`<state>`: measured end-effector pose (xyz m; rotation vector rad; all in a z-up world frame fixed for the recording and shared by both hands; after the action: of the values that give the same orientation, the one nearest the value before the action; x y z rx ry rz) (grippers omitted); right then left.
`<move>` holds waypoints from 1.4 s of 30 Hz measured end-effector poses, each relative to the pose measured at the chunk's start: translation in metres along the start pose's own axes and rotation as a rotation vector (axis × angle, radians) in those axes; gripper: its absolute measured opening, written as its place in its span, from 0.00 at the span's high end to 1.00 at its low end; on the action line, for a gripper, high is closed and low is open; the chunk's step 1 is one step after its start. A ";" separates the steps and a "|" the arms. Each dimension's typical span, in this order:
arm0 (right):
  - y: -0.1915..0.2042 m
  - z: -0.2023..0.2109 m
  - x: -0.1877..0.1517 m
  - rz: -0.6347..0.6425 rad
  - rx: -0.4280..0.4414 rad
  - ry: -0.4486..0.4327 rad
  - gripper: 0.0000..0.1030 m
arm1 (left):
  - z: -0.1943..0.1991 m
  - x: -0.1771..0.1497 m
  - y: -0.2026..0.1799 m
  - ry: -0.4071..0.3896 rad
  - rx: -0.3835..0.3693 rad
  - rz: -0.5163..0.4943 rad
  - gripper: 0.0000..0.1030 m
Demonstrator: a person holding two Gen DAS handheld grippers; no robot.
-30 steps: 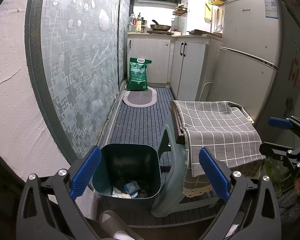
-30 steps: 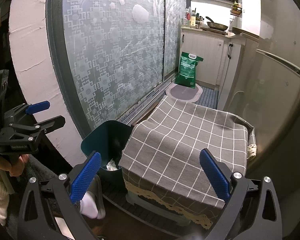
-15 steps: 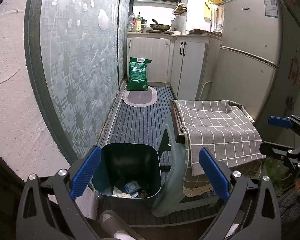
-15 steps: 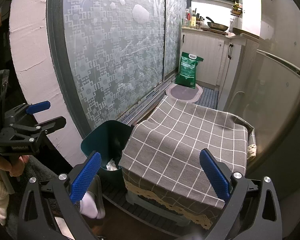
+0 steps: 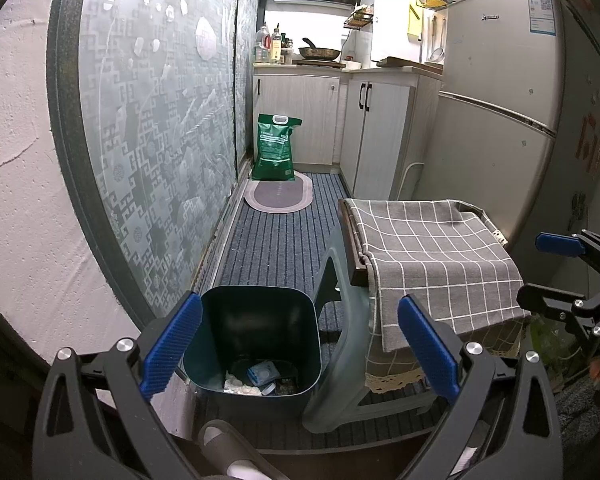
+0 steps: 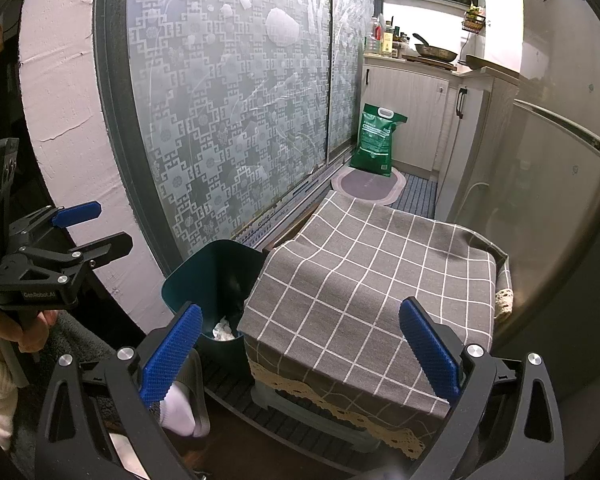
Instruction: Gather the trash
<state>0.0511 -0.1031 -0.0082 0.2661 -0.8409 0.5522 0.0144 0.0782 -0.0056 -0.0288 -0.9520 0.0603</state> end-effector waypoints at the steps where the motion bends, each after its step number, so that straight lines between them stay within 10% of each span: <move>1: 0.000 0.000 0.000 0.000 0.000 -0.001 0.03 | 0.000 0.000 0.000 0.000 0.001 0.000 0.03; 42: 0.000 0.000 0.000 0.000 0.001 0.001 0.03 | -0.001 -0.001 -0.002 0.006 -0.006 -0.005 0.03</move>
<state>0.0514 -0.1027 -0.0080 0.2670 -0.8399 0.5528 0.0145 0.0759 -0.0069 -0.0319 -0.9464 0.0533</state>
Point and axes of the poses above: each gripper's, at about its wrist camera, not at the fingertips, and z roughly against the way its jaws point, y to its left, x to its top, the point moved 6 cm from there along -z, roughly the way its jaws point, and after that the axes turned 2 degrees about y, right-handed, at the moved point
